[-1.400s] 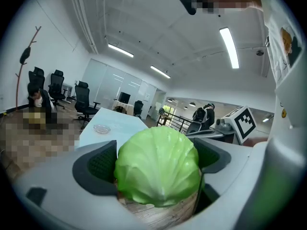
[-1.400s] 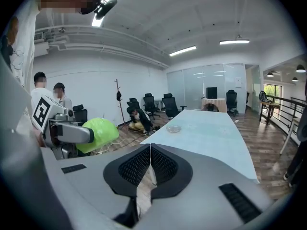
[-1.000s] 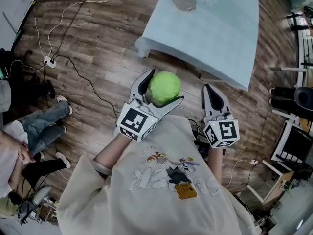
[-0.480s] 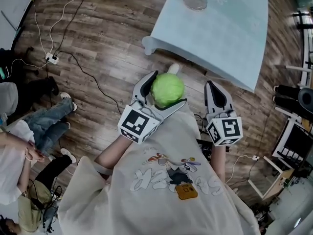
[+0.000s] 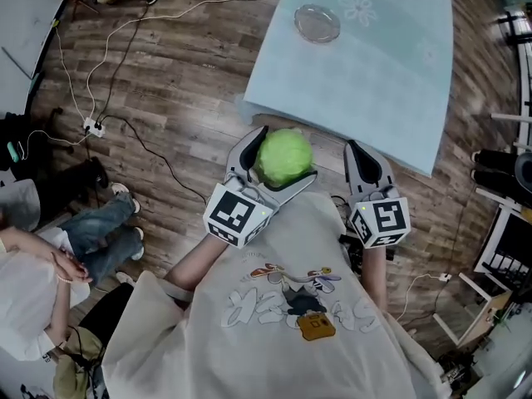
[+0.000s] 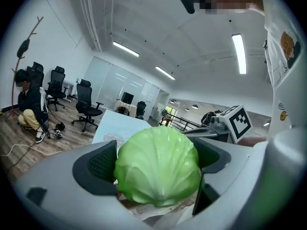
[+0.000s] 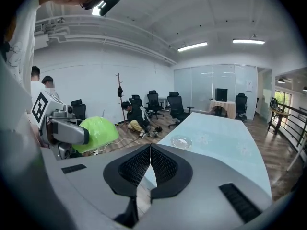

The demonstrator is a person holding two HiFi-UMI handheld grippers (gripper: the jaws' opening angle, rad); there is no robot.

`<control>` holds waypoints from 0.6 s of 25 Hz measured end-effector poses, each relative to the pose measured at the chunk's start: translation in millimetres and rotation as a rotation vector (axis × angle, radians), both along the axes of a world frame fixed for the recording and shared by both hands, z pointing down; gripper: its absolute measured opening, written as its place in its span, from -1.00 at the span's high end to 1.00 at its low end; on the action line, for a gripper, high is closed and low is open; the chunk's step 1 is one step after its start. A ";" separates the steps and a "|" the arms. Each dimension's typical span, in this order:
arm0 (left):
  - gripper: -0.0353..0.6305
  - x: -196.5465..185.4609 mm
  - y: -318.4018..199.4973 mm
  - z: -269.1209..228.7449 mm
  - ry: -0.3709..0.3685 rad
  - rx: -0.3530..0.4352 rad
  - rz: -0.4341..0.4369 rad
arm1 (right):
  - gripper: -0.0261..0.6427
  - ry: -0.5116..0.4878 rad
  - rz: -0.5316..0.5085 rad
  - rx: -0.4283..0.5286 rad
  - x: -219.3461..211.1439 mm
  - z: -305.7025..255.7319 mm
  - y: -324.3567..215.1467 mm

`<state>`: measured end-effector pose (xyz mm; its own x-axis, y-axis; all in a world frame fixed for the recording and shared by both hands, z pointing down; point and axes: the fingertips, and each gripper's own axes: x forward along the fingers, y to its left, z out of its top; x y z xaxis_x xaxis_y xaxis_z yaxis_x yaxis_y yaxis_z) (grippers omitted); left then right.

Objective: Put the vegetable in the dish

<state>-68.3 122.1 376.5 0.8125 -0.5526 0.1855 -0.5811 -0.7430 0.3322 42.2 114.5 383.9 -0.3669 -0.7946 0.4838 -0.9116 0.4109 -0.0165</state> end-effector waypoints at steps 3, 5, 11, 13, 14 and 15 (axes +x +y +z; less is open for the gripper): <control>-0.64 26.3 -36.3 -5.7 -0.011 0.015 0.004 | 0.86 -0.005 -0.015 0.003 25.2 -3.3 -33.7; -0.64 43.5 -61.1 -8.5 -0.022 0.028 -0.002 | 0.86 -0.009 -0.017 0.004 44.8 -3.9 -56.8; -0.64 91.2 -128.7 -10.2 -0.028 0.056 -0.028 | 0.85 -0.027 -0.034 0.034 92.5 -8.3 -121.1; -0.64 108.6 -150.5 -10.2 -0.027 0.060 -0.034 | 0.86 -0.034 -0.033 0.038 111.2 -9.1 -141.8; -0.64 116.4 -161.4 -10.3 -0.029 0.061 -0.040 | 0.86 -0.037 -0.032 0.035 120.7 -8.9 -151.5; -0.64 122.9 -171.9 -10.6 -0.033 0.061 -0.047 | 0.86 -0.040 -0.030 0.029 129.6 -8.5 -160.5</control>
